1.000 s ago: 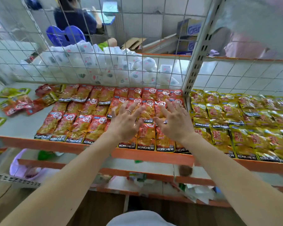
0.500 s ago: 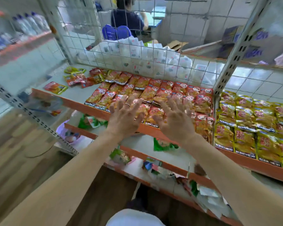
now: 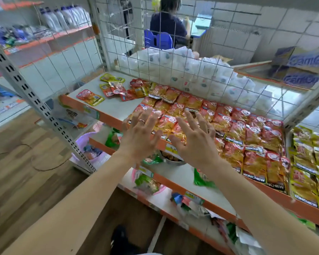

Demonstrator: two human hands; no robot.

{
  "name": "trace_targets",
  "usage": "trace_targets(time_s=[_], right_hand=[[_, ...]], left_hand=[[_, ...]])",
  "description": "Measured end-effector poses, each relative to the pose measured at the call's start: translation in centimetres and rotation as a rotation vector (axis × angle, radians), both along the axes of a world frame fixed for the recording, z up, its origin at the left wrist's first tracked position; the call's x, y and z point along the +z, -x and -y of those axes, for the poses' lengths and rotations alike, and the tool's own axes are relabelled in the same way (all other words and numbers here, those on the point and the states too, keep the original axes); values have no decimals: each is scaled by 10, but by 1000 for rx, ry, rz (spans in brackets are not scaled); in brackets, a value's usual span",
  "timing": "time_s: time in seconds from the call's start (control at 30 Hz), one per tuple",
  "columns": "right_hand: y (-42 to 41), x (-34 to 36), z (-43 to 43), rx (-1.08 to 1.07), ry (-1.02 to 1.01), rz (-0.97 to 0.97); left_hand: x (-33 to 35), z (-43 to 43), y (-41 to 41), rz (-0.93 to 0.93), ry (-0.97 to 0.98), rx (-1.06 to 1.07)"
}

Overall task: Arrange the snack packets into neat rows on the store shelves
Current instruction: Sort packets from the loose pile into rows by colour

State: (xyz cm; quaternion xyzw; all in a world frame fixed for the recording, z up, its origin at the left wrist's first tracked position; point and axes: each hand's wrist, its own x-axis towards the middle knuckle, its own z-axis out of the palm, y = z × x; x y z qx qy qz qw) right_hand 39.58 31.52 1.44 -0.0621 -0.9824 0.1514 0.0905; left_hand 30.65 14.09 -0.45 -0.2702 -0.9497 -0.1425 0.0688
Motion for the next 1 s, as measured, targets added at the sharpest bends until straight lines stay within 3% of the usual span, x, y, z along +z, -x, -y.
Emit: trace_targets(time_s=[0.5,1.0], right_hand=[[170,-11,151,-101,84,17],[236,-16,169,-53,75,37]], left_hand=[[-7,155,177,-24,20,-87],[-19,161,235,-38,60,-72]])
